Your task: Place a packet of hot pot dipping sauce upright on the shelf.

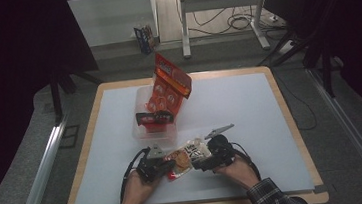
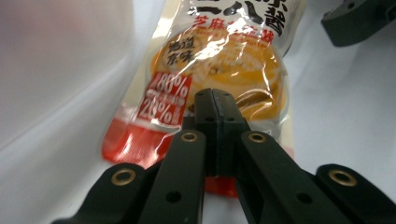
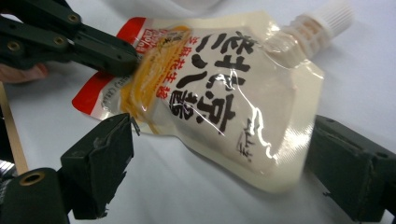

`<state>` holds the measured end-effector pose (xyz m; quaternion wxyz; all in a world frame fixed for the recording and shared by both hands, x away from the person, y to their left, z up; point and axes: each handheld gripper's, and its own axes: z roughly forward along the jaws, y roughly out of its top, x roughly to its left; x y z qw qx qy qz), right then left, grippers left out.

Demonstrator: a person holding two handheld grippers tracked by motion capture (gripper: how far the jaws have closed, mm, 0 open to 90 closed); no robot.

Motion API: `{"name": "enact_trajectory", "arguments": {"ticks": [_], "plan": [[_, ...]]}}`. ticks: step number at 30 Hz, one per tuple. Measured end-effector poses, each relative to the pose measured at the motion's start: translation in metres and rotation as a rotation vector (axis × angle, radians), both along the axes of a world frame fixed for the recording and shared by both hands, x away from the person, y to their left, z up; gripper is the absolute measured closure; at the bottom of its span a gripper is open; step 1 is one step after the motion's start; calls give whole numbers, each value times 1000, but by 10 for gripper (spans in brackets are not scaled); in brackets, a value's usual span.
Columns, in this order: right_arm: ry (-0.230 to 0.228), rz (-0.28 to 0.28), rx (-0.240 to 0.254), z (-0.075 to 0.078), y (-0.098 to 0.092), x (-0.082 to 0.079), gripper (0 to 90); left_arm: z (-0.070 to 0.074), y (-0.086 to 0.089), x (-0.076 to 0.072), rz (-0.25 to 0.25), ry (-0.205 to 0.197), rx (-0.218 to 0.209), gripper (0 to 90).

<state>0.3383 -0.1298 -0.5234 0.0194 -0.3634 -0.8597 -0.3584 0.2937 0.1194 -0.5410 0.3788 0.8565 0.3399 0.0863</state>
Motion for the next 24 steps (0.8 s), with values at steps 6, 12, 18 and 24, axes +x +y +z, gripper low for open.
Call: {"name": "enact_trajectory", "arguments": {"ticks": [6,12,18,24], "plan": [[60,12,90,-2,4,7,136,0,1,0,-8,0,8,900],[74,31,155,3,11,15,218,0,2,-1,-3,-2,6,900],[81,83,180,7,30,19,517,-2,3,-1,-8,-14,0,900],[-20,107,99,15,38,12,683,-1,4,-6,-29,-52,8,867]]}}
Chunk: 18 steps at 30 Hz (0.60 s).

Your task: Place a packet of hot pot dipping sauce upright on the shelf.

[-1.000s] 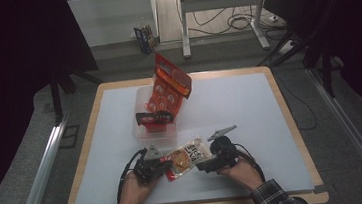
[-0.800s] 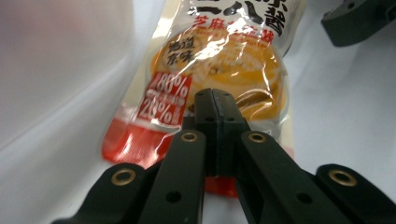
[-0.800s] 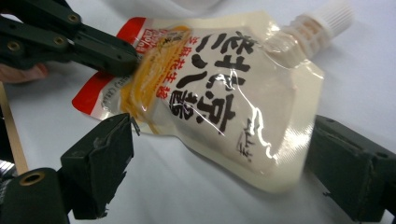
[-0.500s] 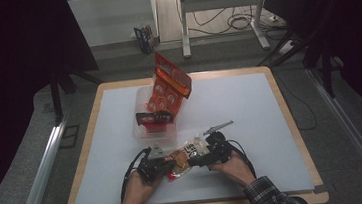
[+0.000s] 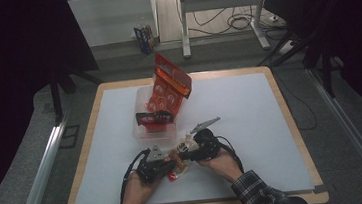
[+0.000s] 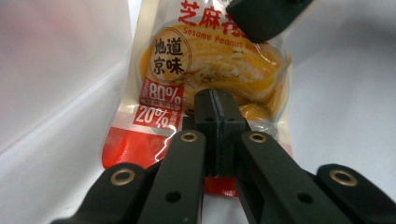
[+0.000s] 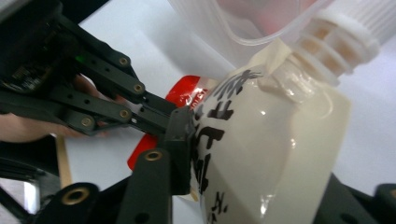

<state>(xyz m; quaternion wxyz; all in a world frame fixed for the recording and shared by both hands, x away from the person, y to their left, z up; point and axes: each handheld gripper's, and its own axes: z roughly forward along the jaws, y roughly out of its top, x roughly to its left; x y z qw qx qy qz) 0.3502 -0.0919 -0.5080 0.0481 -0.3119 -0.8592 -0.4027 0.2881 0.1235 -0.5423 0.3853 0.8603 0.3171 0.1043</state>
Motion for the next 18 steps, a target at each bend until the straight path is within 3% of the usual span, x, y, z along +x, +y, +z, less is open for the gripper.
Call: {"name": "enact_trajectory", "arguments": {"ticks": [1,4,9,13,18], "plan": [[-27,5,-12,2,-1,-2,706,2,-1,-3,-14,-24,4,807],[-43,12,-12,7,-4,-2,717,5,-1,-5,-22,-46,-2,757],[-46,14,-1,18,-12,-1,724,10,4,-6,-11,-38,-69,681],[-58,33,-5,25,-17,-4,746,15,16,-8,15,-25,-120,560],[-94,41,-9,34,-21,-7,766,17,24,-13,20,-33,-127,417]]}}
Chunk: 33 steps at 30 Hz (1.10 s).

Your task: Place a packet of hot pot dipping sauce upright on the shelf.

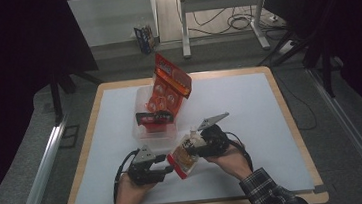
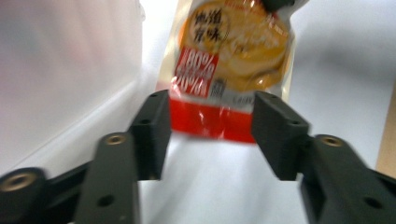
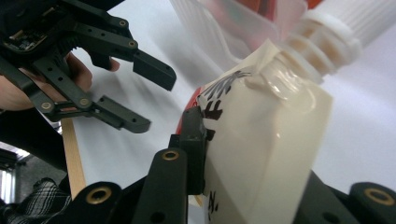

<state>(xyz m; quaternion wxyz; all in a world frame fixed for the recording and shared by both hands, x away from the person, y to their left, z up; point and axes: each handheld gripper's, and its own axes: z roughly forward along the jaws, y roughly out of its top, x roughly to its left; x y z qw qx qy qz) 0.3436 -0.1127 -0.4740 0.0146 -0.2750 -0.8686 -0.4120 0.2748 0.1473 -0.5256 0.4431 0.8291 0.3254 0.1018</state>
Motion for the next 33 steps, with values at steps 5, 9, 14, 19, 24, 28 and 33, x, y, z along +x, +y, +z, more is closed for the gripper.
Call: {"name": "enact_trajectory", "arguments": {"ticks": [5,9,14,19,24,28,33], "plan": [[-37,-1,-6,9,-6,-2,787,3,6,-7,2,-6,-19,268],[-52,-21,16,16,-12,-3,792,8,11,-11,-2,-19,-41,191],[-76,-33,19,25,-20,-3,799,10,19,-13,30,-28,-28,92],[-83,-48,31,31,-26,0,826,11,28,-15,52,-28,-38,68],[-101,-42,21,37,-26,0,852,9,32,-20,58,-36,-10,62],[-116,-36,36,46,-26,2,860,7,33,-24,58,-48,48,46],[-128,-29,58,59,-27,5,868,5,36,-28,64,-47,57,38]]}}
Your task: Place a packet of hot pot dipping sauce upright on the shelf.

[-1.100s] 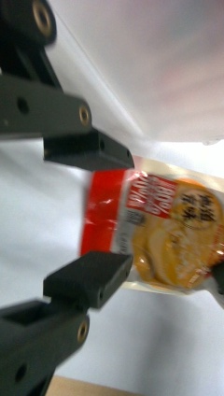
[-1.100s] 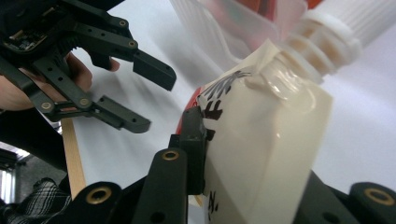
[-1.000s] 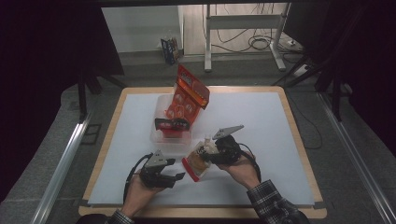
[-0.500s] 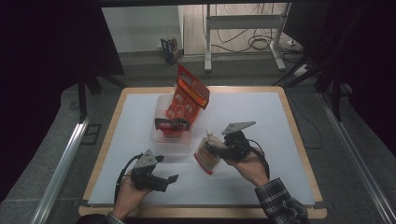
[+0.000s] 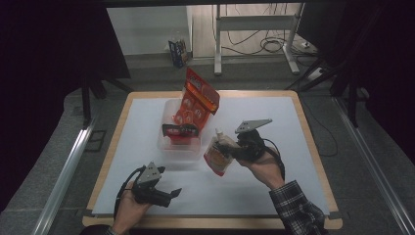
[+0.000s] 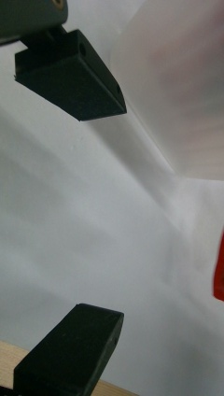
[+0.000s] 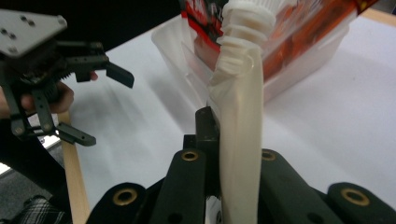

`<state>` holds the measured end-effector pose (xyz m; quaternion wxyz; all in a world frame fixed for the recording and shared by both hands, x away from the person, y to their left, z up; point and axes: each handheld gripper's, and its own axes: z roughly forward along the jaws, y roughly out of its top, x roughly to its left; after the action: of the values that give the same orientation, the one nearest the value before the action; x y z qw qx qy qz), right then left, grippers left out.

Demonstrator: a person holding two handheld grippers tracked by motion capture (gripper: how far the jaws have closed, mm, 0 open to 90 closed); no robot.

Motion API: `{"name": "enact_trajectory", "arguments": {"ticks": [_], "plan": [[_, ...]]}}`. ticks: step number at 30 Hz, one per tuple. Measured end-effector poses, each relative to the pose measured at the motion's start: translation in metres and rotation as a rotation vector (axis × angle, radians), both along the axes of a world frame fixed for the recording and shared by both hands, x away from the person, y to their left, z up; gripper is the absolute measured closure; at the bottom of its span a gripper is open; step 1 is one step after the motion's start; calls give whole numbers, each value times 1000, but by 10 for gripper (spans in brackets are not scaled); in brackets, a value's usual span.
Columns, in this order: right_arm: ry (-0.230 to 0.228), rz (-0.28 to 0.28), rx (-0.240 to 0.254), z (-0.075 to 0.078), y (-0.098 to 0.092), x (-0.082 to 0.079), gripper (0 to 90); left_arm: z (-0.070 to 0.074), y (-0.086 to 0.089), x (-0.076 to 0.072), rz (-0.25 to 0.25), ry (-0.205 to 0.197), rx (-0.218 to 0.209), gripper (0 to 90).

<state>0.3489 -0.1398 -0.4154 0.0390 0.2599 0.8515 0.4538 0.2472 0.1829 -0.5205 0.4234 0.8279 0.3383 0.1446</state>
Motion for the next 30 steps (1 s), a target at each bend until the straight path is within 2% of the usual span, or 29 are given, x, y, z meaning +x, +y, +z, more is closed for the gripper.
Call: {"name": "enact_trajectory", "arguments": {"ticks": [10,13,24,25,30], "plan": [[-47,11,31,17,4,10,872,-2,3,-4,11,-1,23,32],[-62,26,42,20,12,15,872,-3,3,-4,10,5,37,31],[-97,82,47,19,39,29,873,-4,6,-6,15,12,27,29],[-109,100,51,19,45,30,873,-4,6,-6,14,13,25,29],[-139,121,44,18,59,33,873,-4,6,-6,12,14,25,28]]}}
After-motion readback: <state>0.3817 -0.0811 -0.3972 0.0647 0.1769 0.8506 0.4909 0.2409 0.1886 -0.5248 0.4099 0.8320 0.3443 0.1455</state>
